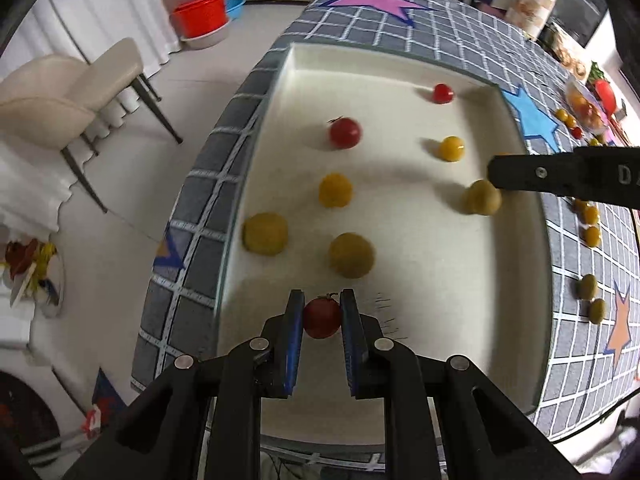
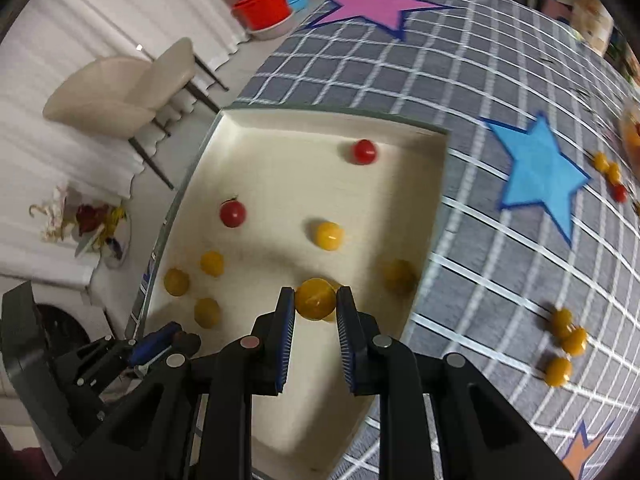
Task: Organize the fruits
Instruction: 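Carry the held red and yellow tomatoes over the white tray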
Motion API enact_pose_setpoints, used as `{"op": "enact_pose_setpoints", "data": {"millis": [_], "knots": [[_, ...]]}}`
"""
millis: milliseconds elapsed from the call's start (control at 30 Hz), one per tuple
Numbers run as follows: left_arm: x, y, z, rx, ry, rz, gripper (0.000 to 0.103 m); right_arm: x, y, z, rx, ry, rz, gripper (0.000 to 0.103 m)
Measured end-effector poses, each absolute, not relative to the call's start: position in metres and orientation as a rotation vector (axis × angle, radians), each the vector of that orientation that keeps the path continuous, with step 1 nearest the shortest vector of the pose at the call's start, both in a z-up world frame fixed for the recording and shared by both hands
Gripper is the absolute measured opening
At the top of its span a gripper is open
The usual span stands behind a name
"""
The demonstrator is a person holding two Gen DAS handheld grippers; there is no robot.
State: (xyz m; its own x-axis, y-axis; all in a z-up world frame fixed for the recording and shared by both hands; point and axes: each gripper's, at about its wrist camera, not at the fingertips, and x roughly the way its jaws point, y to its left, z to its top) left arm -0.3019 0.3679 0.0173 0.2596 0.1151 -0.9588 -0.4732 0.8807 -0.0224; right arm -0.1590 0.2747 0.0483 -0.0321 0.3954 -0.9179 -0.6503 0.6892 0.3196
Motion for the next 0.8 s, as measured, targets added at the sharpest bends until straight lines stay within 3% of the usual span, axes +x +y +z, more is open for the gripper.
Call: {"op": "enact_pose_setpoints", "data": {"millis": [800], "knots": [[-0.303, 0.376, 0.005, -0.341, 1.262, 0.438, 0.019, -0.17, 0.33, 0.017, -0.396, 1.378, 0.852, 0.023]]}}
